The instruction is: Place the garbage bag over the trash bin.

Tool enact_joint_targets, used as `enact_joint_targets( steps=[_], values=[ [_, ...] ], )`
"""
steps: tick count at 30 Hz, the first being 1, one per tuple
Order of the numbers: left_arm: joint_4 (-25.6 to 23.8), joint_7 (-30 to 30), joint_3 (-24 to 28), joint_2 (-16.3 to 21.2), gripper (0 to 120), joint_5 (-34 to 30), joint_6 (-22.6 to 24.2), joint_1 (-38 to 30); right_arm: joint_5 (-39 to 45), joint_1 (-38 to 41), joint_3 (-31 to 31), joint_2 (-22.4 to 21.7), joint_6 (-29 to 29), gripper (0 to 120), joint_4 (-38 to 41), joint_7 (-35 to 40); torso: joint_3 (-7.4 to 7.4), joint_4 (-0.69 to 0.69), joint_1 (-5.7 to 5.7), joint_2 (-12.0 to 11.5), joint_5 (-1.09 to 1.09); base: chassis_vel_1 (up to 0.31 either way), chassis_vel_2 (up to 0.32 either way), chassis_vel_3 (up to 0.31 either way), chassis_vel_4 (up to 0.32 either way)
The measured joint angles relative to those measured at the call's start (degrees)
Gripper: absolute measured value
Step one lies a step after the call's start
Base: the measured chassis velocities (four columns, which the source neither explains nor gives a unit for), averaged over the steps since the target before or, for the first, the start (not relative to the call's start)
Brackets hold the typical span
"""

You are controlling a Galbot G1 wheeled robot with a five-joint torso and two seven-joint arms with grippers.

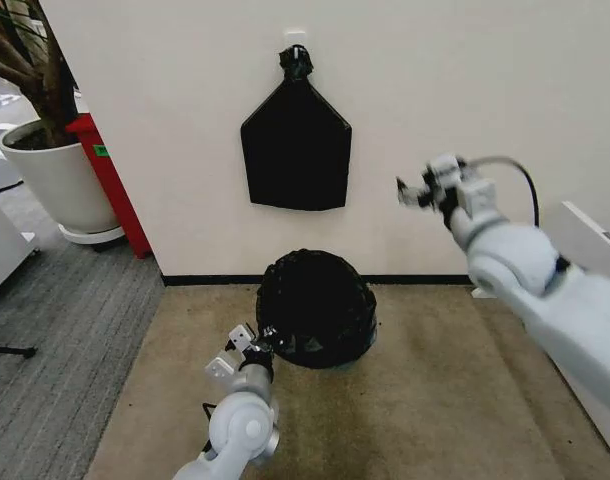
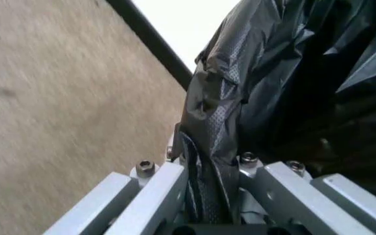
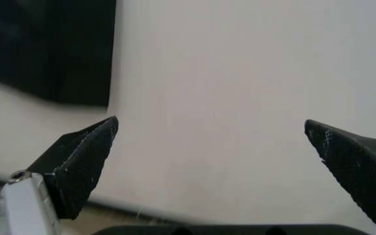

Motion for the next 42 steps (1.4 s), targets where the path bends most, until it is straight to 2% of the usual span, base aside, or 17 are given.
enact_joint_targets(
  steps=[1, 3, 5, 8, 10, 13, 23, 27, 34, 42],
  values=[
    [0.03, -0.17, -0.12, -0.5, 1, -0.52, 0.33, 0.06, 0.3, -2.25, 1.86, 1.0, -0.33, 100, 0.71, 0.12, 0.01, -0.01, 0.0, 0.0, 0.03, 0.0, 0.0, 0.0, 0.0],
    [-0.14, -0.63, -0.23, -2.12, 1, -1.44, 1.04, 0.64, 0.23, -7.95, 7.17, 3.91, -1.11, 100, 2.6, 0.1, 0.0, 0.02, 0.0, 0.0, -0.09, 0.0, 0.0, 0.0, 0.0],
    [-0.29, -0.93, -0.17, -3.51, 1, -1.41, 1.38, 1.15, -0.44, -11.99, 11.08, 6.65, -2.16, 100, 3.97, -0.22, 0.0, 0.02, 0.0, 0.0, 0.0, 0.0, 0.0, 0.0, 0.0],
    [-0.28, -1.3, -0.18, -4.52, 1, -1.12, 1.4, 1.35, -1.65, -15.13, 13.82, 8.74, -2.54, 100, 4.92, -1.07, 0.0, 0.01, 0.0, 0.0, -0.09, 0.0, 0.0, 0.0, 0.0],
    [-0.28, -1.57, -0.18, -5.29, 1, -0.97, 1.4, 1.37, -2.86, -18.44, 15.82, 10.56, -2.73, 100, 5.58, -2.46, 0.0, 0.01, 0.0, 0.0, -0.02, 0.0, 0.0, 0.0, 0.0],
    [0.0, -1.71, -0.33, -5.86, 1, -0.31, 1.3, 1.36, -4.69, -22.62, 17.88, 12.02, -2.77, 100, 6.56, -5.04, 0.0, 0.01, 0.0, 0.0, -0.05, 0.0, 0.0, 0.0, 0.0],
    [1.86, -0.78, -0.92, -5.34, 1, 1.17, -0.04, 0.73, -0.21, -25.93, 17.06, 11.28, -3.93, 100, 7.62, -7.12, 0.01, 0.02, 0.0, -0.01, -0.06, 0.0, 0.0, 0.0, 0.0],
    [2.0, -0.42, -0.93, -5.07, 1, 1.31, -0.27, 0.32, 4.38, -26.04, 12.71, 10.67, -4.93, 100, 5.79, -6.85, 0.01, 0.02, 0.0, -0.01, -0.06, 0.0, 0.0, 0.0, 0.0],
    [2.01, -0.24, -1.17, -4.48, 1, 1.33, -0.38, -0.03, 1.65, -27.31, 8.64, 9.82, -4.85, 100, 2.24, -9.22, 0.01, 0.02, 0.0, -0.01, -0.04, 0.0, 0.0, 0.0, 0.0],
    [2.94, 0.11, -1.44, -4.04, 1, 1.34, -0.69, -0.54, 0.58, -29.54, 8.55, 10.81, -4.82, 100, 3.4, -9.44, 0.01, 0.01, 0.0, -0.01, -0.06, 0.0, 0.0, 0.0, 0.0]
  ],
)
